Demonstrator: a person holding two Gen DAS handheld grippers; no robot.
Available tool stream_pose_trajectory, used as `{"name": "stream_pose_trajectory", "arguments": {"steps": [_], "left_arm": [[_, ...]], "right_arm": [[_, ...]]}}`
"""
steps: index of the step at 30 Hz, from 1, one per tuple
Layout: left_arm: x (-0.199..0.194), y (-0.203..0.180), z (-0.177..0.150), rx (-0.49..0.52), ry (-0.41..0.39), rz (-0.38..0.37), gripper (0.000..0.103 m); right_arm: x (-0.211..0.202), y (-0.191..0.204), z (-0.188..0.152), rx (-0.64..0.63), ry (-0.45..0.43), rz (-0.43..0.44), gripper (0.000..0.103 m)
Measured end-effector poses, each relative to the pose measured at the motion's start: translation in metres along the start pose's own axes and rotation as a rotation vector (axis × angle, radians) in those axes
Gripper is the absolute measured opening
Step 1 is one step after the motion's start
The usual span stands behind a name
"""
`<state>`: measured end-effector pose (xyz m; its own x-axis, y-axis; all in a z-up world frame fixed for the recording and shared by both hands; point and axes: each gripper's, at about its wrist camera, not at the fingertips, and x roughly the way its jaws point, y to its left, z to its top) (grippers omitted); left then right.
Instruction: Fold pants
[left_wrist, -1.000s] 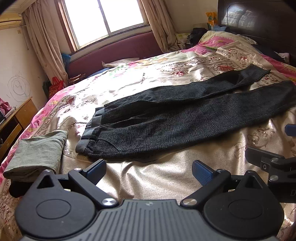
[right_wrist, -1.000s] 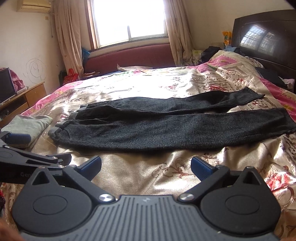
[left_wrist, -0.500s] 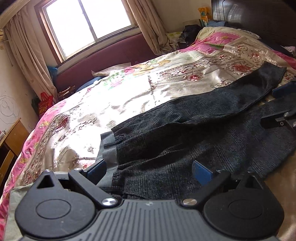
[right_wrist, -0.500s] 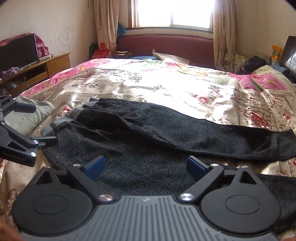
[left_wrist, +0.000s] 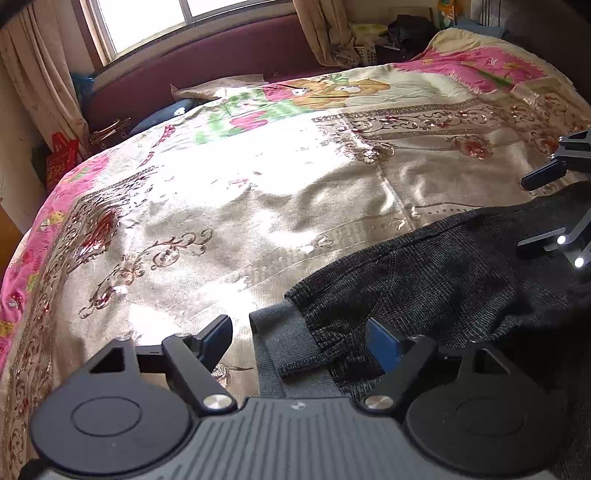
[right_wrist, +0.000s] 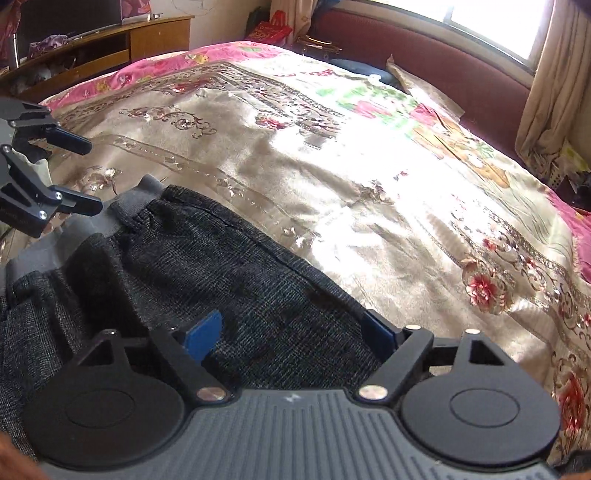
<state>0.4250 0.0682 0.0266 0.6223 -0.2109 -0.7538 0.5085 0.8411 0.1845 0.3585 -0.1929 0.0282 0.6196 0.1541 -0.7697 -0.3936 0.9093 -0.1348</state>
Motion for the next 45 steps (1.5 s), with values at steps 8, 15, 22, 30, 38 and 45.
{"name": "stream_pose_trajectory", "arguments": {"steps": [8, 15, 22, 30, 38, 45], "left_arm": [[0.058, 0.016, 0.030, 0.086, 0.079, -0.132, 0.080], [0.104, 0.021, 0.025, 0.138, 0.193, -0.194, 0.080], [0.111, 0.025, 0.021, 0.124, 0.229, -0.248, 0.079], [0.104, 0.007, 0.024, 0.275, 0.243, -0.219, 0.061], [0.075, 0.011, 0.025, 0.266, 0.177, -0.172, 0.029], [0.009, 0.017, 0.022, 0.242, 0.070, -0.148, 0.027]], "right_arm": [[0.063, -0.024, 0.030, -0.129, 0.129, 0.044, 0.083], [0.106, -0.039, 0.022, -0.121, 0.232, 0.148, 0.082], [0.110, -0.052, 0.017, -0.111, 0.215, 0.228, 0.077], [0.102, -0.060, 0.027, -0.083, 0.268, 0.239, 0.023], [0.070, -0.041, 0.027, -0.102, 0.231, 0.131, 0.007], [-0.011, -0.027, 0.040, -0.073, 0.125, 0.096, 0.006]]}}
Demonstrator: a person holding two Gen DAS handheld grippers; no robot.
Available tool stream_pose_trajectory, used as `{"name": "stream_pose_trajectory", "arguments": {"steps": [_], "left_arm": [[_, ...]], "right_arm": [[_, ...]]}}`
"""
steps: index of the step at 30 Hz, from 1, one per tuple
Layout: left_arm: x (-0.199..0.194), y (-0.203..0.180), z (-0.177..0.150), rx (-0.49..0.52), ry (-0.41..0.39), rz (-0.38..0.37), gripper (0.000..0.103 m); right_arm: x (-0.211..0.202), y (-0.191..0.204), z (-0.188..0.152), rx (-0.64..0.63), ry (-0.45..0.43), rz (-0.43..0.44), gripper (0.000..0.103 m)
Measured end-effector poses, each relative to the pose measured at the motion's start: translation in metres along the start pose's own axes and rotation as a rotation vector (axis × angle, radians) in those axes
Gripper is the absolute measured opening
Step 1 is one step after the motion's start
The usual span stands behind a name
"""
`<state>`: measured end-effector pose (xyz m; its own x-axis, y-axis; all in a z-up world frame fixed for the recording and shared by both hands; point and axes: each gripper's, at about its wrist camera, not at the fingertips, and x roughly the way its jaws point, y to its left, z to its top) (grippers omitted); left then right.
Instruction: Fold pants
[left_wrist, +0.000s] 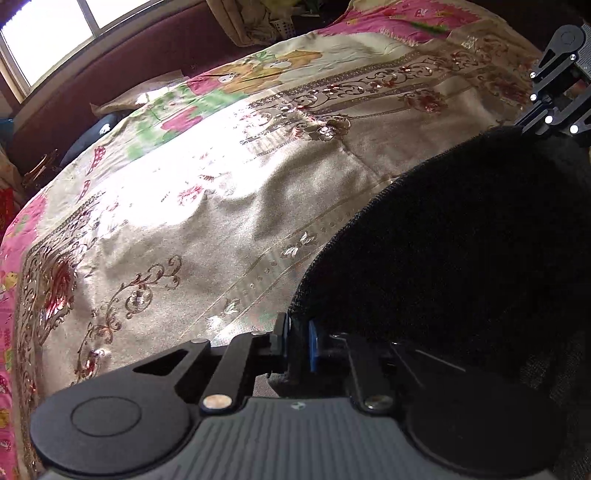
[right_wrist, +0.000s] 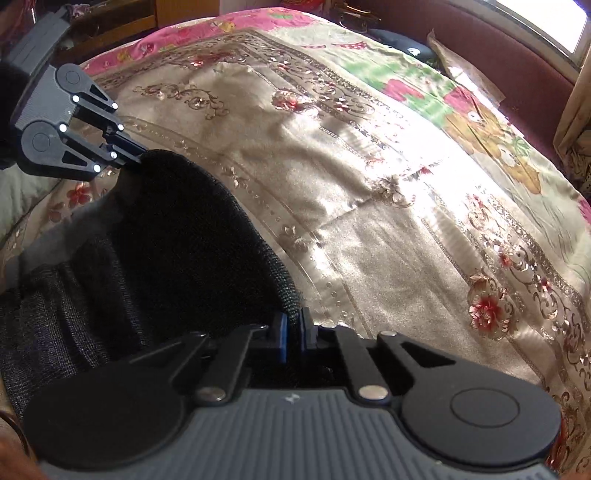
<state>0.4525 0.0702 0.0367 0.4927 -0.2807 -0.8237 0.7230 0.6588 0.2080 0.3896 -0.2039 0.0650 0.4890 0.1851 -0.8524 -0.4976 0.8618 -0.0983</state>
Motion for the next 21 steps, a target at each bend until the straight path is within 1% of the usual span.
{"name": "stream_pose_trajectory", "arguments": {"steps": [2, 5, 7, 10, 12, 13, 15, 16, 18, 21], "left_arm": [[-0.030, -0.004, -0.007, -0.016, -0.039, -0.001, 0.027], [-0.079, -0.016, -0.024, -0.027, -0.083, -0.009, 0.027], [-0.109, -0.032, -0.043, -0.026, -0.091, -0.017, 0.027], [-0.128, -0.054, -0.074, -0.029, -0.075, -0.017, 0.027], [-0.122, -0.066, -0.096, -0.045, -0.051, -0.012, 0.027], [-0.114, -0.074, -0.107, -0.041, -0.025, -0.004, 0.027], [-0.092, -0.092, -0.135, -0.018, 0.040, 0.016, 0.026], [-0.084, -0.098, -0.144, -0.011, 0.064, 0.020, 0.022], [-0.074, -0.109, -0.164, -0.009, 0.097, 0.025, 0.021], [-0.078, -0.115, -0.176, -0.031, 0.095, 0.039, 0.021]], "right_arm": [[-0.035, 0.012, -0.003, 0.017, -0.034, 0.006, 0.006], [-0.080, 0.037, -0.017, 0.038, -0.059, 0.023, 0.006], [-0.107, 0.059, -0.029, 0.056, -0.064, 0.040, 0.006], [-0.128, 0.093, -0.057, 0.087, -0.049, 0.080, 0.006], [-0.120, 0.113, -0.078, 0.137, -0.018, 0.110, 0.006], [-0.108, 0.125, -0.092, 0.159, 0.008, 0.133, 0.006], [-0.079, 0.146, -0.115, 0.169, 0.058, 0.139, 0.007], [-0.065, 0.156, -0.124, 0.158, 0.078, 0.134, 0.007], [-0.037, 0.174, -0.141, 0.130, 0.116, 0.101, 0.007], [-0.022, 0.186, -0.152, 0.066, 0.120, 0.068, 0.008]]}}
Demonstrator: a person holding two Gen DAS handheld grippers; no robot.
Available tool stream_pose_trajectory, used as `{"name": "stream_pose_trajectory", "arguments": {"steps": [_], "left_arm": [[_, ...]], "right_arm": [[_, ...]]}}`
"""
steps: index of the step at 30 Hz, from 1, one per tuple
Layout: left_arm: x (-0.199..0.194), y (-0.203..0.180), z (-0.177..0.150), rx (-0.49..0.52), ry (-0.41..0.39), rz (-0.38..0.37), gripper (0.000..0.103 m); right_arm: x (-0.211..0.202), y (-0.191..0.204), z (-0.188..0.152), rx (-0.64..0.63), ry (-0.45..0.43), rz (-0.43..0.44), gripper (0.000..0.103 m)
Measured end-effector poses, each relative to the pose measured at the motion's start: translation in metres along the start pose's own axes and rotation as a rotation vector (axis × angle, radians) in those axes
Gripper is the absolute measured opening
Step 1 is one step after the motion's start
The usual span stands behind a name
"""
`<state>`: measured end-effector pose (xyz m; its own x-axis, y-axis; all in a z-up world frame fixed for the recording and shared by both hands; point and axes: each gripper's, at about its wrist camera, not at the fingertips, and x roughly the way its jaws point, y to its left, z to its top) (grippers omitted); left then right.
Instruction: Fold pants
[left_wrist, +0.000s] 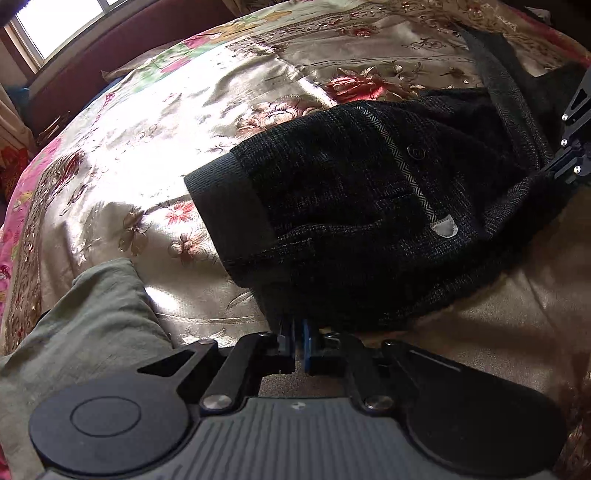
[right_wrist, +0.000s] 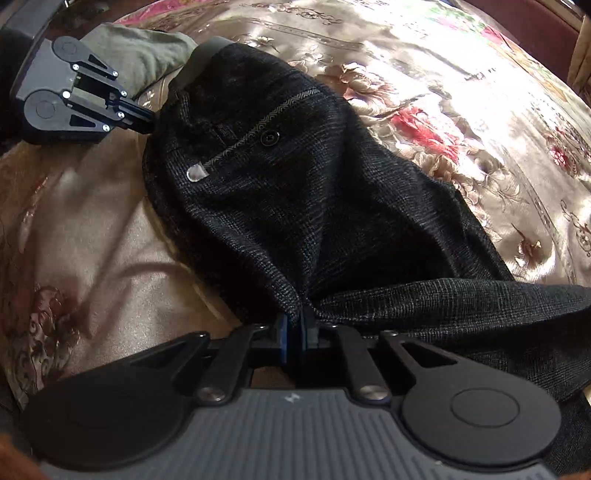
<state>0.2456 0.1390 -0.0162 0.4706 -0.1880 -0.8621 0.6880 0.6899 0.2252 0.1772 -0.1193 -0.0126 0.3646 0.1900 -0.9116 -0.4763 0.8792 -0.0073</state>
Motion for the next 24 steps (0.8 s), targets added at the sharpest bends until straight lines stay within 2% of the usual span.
{"name": "stream_pose_trajectory", "arguments": {"steps": [2, 5, 9, 13, 15, 16, 18, 21, 24], "left_arm": [[-0.005, 0.002, -0.001, -0.028, -0.009, 0.008, 0.021], [-0.019, 0.014, 0.006, -0.095, -0.052, 0.032, 0.027], [-0.027, 0.034, 0.011, -0.221, -0.122, 0.010, 0.061], [-0.015, 0.033, 0.012, -0.268, -0.119, -0.045, 0.062], [-0.012, 0.026, 0.010, -0.252, -0.121, -0.031, 0.062], [-0.006, 0.022, 0.010, -0.243, -0.107, -0.015, 0.062], [0.010, 0.016, 0.009, -0.247, -0.039, -0.035, 0.062], [0.011, 0.015, 0.005, -0.252, -0.010, -0.044, 0.062], [-0.001, 0.009, 0.005, -0.192, 0.037, 0.029, 0.061]], "right_arm": [[0.000, 0.001, -0.004, -0.026, -0.012, -0.012, 0.008], [-0.003, -0.005, -0.006, -0.029, -0.007, -0.006, 0.007], [-0.012, -0.012, -0.008, -0.032, -0.005, -0.015, 0.007], [-0.010, -0.009, -0.012, -0.045, 0.014, -0.017, 0.007], [-0.010, -0.003, -0.015, -0.066, 0.014, -0.040, 0.008], [-0.008, 0.000, -0.017, -0.074, 0.016, -0.047, 0.008], [-0.001, 0.004, -0.018, -0.090, 0.018, -0.057, 0.009], [0.004, 0.003, -0.015, -0.085, 0.043, -0.047, 0.013], [-0.003, -0.006, -0.011, -0.045, 0.035, -0.039, 0.014]]}}
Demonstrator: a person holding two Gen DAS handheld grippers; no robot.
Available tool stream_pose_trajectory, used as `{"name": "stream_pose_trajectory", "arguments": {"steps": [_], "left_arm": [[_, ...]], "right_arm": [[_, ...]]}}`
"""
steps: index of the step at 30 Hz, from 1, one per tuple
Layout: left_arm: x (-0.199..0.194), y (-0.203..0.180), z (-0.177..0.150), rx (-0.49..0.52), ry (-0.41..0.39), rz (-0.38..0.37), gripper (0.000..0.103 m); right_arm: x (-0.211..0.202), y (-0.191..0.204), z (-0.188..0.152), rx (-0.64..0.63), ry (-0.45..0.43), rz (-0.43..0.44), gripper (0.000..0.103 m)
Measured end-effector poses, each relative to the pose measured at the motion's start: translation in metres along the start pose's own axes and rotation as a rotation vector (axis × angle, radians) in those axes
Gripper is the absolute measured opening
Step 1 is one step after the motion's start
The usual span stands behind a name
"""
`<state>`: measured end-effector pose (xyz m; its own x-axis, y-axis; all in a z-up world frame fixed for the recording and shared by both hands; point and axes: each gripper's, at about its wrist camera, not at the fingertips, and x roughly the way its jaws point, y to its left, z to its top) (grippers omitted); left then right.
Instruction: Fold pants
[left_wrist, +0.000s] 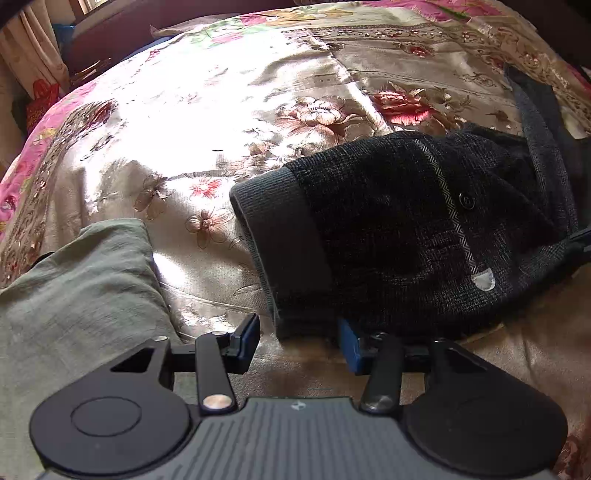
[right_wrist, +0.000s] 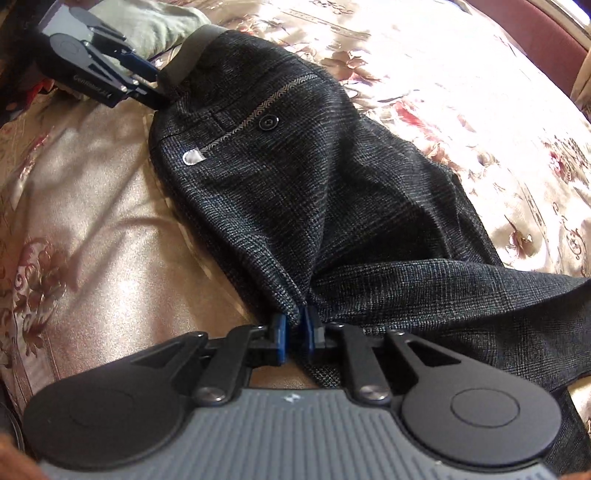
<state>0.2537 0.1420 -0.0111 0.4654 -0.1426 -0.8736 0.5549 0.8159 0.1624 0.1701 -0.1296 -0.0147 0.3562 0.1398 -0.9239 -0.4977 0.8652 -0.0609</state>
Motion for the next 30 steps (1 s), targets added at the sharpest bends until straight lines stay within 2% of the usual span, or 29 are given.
{"name": "stream_pose_trajectory", "arguments": {"steps": [3, 7, 9, 11, 14, 17, 19, 21, 22, 25, 30], "left_arm": [[-0.023, -0.009, -0.001, 0.051, 0.033, 0.086, 0.061], [-0.067, -0.038, 0.024, 0.015, 0.020, 0.121, 0.061], [-0.083, -0.070, 0.047, 0.003, -0.002, 0.102, 0.061], [-0.085, -0.102, 0.065, -0.005, -0.036, 0.056, 0.061], [-0.072, -0.157, 0.100, 0.005, -0.115, -0.054, 0.061], [-0.045, -0.201, 0.125, 0.052, -0.166, -0.156, 0.062], [-0.024, -0.228, 0.137, 0.127, -0.187, -0.156, 0.062], [-0.006, -0.250, 0.151, 0.189, -0.183, -0.126, 0.062], [0.002, -0.257, 0.156, 0.206, -0.181, -0.130, 0.062], [0.015, -0.269, 0.168, 0.220, -0.176, -0.178, 0.062], [0.029, -0.288, 0.177, 0.235, -0.162, -0.222, 0.062]], "right_arm": [[-0.015, -0.010, -0.004, 0.082, -0.043, 0.007, 0.021], [-0.043, -0.045, -0.024, 0.170, -0.127, 0.033, 0.023], [-0.058, -0.079, -0.033, 0.203, -0.173, 0.019, 0.023], [-0.067, -0.116, -0.039, 0.250, -0.161, -0.002, 0.024], [-0.080, -0.174, -0.048, 0.312, -0.151, -0.041, 0.027], [-0.078, -0.231, -0.050, 0.447, -0.103, -0.064, 0.029], [-0.071, -0.260, -0.046, 0.506, -0.092, -0.084, 0.031], [-0.063, -0.281, -0.039, 0.514, -0.091, -0.133, 0.031], [-0.058, -0.290, -0.033, 0.475, -0.093, -0.165, 0.031], [-0.042, -0.304, -0.018, 0.222, -0.066, -0.253, 0.031], [-0.010, -0.312, -0.007, -0.314, 0.019, -0.266, 0.030]]}}
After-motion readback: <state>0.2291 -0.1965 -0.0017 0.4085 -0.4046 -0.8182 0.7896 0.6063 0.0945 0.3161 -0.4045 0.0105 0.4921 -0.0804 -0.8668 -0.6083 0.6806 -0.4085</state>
